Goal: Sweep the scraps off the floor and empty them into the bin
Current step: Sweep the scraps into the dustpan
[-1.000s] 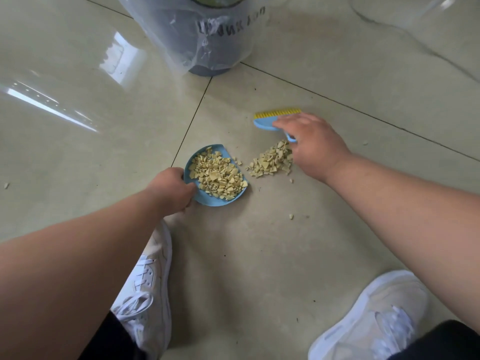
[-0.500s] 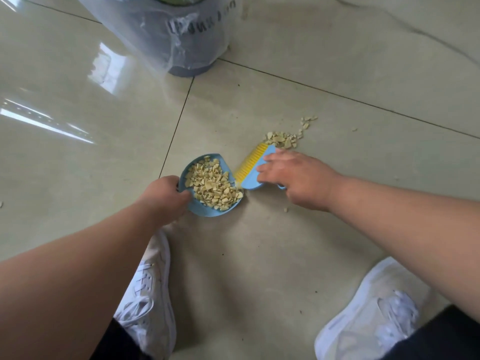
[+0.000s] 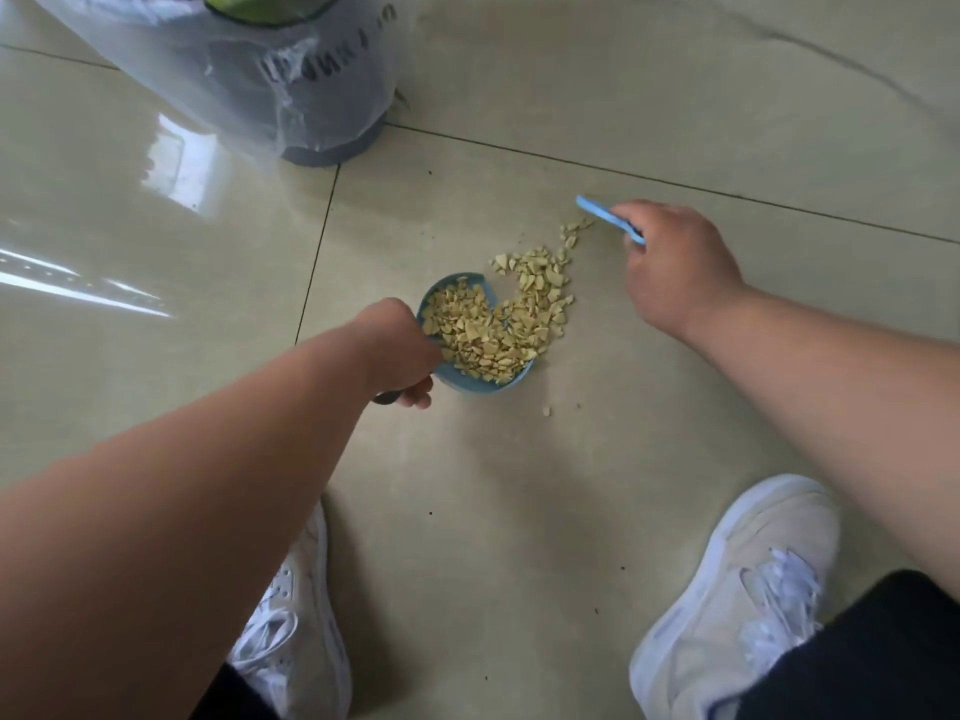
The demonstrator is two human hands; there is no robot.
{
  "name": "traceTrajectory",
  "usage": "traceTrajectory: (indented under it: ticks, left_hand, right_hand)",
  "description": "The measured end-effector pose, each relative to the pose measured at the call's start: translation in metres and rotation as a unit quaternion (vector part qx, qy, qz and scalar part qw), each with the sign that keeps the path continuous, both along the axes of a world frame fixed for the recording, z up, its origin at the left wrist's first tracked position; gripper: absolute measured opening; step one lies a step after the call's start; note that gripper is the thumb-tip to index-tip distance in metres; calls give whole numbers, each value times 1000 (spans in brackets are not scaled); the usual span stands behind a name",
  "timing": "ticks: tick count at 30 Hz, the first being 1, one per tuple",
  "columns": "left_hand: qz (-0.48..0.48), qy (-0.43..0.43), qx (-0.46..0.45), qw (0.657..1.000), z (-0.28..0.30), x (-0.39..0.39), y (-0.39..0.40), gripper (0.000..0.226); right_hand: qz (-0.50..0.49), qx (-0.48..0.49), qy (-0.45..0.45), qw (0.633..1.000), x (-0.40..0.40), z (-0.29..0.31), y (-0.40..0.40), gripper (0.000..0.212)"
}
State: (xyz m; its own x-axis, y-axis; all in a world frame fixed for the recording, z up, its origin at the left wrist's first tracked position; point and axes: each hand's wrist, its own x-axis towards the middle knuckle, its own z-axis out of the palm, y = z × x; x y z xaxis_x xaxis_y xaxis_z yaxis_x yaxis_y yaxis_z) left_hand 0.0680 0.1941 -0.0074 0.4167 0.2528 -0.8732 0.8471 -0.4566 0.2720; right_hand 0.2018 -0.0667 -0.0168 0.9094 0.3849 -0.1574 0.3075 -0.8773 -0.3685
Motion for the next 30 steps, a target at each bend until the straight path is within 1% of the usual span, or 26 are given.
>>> traceTrajectory:
  ticks: [2, 4, 7, 12, 14, 16, 18, 19, 21, 23, 25, 26, 27, 28, 30]
  left_hand:
    - [-30, 14, 12, 999, 4, 10, -8, 24]
    - [-82, 29, 37, 996, 10, 15, -14, 30]
    - [-135, 48, 52, 988, 16, 16, -16, 36]
    - [-165, 50, 65, 983, 19, 14, -10, 35]
    - [-163, 44, 66, 983, 20, 12, -7, 34]
    - [-156, 39, 66, 985, 20, 11, -3, 32]
    - [-146, 34, 62, 987, 19, 8, 0, 31]
    - [-141, 31, 60, 988, 18, 6, 2, 30]
    - [-119, 22, 56, 991, 16, 3, 5, 29]
    - [-97, 21, 45, 994, 16, -1, 8, 28]
    - [-57, 24, 25, 998, 16, -4, 8, 25]
    - [-22, 27, 6, 999, 16, -4, 8, 23]
    - [5, 27, -11, 1000, 16, -5, 8, 21]
    - [21, 27, -22, 999, 15, -6, 9, 21]
    - [28, 29, -32, 999, 13, -9, 12, 20]
  right_hand:
    - [5, -9, 13, 1000, -5, -2, 4, 33]
    - [33, -16, 13, 999, -16, -4, 10, 37]
    - [64, -24, 22, 997, -39, -2, 26, 44]
    - [143, -8, 57, 988, -82, 5, 50, 48]
    - [176, -5, 52, 983, -94, 8, 53, 46]
    - [176, 6, 35, 984, -94, 13, 55, 43]
    - [137, 41, 28, 989, -90, 25, 60, 37]
    - [100, 73, 31, 992, -88, 32, 63, 33]
    - [-11, 145, 60, 988, -84, 46, 72, 25]
    - [-134, 201, 135, 961, -80, 52, 83, 21]
    - [-224, 250, 236, 912, -78, 48, 93, 23]
    - [-245, 262, 272, 893, -80, 44, 98, 27]
    - [-253, 264, 297, 882, -82, 38, 102, 32]
    - [-254, 261, 315, 877, -86, 31, 105, 35]
    - [-261, 262, 337, 866, -93, 16, 107, 34]
